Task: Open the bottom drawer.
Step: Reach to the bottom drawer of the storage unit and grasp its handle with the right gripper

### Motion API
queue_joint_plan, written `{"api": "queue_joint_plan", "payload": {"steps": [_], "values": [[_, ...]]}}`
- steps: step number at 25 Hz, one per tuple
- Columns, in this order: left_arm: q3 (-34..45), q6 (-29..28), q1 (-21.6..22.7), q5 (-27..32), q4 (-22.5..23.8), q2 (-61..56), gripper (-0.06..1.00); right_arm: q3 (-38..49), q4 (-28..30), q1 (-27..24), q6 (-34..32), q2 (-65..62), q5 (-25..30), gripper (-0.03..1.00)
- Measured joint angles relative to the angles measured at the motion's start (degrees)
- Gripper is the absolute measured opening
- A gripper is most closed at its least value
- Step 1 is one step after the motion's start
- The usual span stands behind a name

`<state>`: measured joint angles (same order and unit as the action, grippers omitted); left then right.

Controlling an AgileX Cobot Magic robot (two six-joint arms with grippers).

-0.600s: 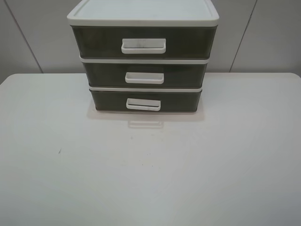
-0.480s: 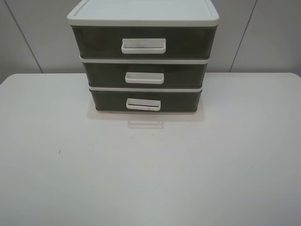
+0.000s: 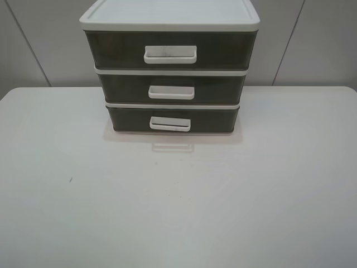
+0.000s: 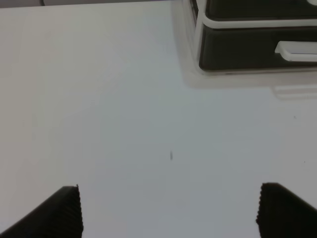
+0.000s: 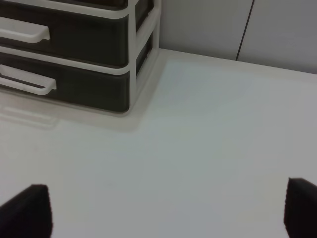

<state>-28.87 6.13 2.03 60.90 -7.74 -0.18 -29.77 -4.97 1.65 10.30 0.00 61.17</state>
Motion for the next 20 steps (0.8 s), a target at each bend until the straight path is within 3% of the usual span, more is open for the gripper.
{"api": "queue_joint_plan", "payload": {"steps": [6,14,20], "values": [[0.00,0.00,0.00,0.00,0.00,0.00,0.72,-0.18,0.00,0.00,0.00,2.19,0.00,0.82],[0.00,0.00,0.00,0.00,0.00,0.00,0.72,-11.70,1.52,0.00,0.00,25.09,-0.28,0.82],[0.00,0.00,0.00,0.00,0.00,0.00,0.72,-16.96,2.18,2.09,0.00,41.82,-8.92,0.82]]}}
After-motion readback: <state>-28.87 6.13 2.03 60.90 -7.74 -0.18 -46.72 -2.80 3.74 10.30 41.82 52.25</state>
